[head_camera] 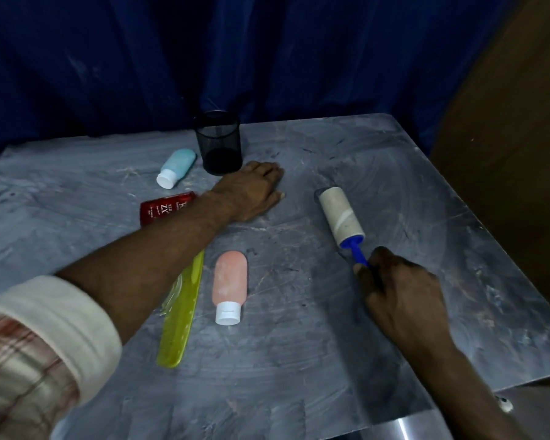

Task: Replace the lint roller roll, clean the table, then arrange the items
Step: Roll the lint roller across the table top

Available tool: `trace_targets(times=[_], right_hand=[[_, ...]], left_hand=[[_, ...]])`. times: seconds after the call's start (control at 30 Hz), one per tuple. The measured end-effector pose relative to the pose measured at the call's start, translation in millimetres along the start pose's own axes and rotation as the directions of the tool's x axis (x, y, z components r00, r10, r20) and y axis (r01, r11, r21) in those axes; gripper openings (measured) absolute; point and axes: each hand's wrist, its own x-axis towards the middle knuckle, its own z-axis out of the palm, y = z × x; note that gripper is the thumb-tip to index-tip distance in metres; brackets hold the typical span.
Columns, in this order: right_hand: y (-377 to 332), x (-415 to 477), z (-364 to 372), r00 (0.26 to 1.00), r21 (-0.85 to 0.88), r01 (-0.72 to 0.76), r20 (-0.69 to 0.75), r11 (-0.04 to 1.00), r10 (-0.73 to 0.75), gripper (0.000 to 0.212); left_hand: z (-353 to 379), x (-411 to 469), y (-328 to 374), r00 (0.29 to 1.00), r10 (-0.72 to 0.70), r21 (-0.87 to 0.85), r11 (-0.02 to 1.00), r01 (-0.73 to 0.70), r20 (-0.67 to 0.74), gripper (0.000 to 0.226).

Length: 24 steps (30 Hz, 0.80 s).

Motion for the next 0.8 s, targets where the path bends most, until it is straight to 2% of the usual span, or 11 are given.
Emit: trace_targets(times=[0.23, 0.8], right_hand=[[-28, -8, 14, 0.995, 0.023, 0.101, 0.004, 0.995, -0.101, 0.019], [-38, -22, 15, 0.980, 0.070, 0.199, 0.016, 0.977, -0.201, 0.023]], left_hand=[[2, 2, 0, 1.000, 0.005, 0.009, 1.000, -0.005, -0.012, 0.070], [0, 3, -3, 0.999, 0.030, 0.023, 0.999, -0.029, -0.034, 0.071]])
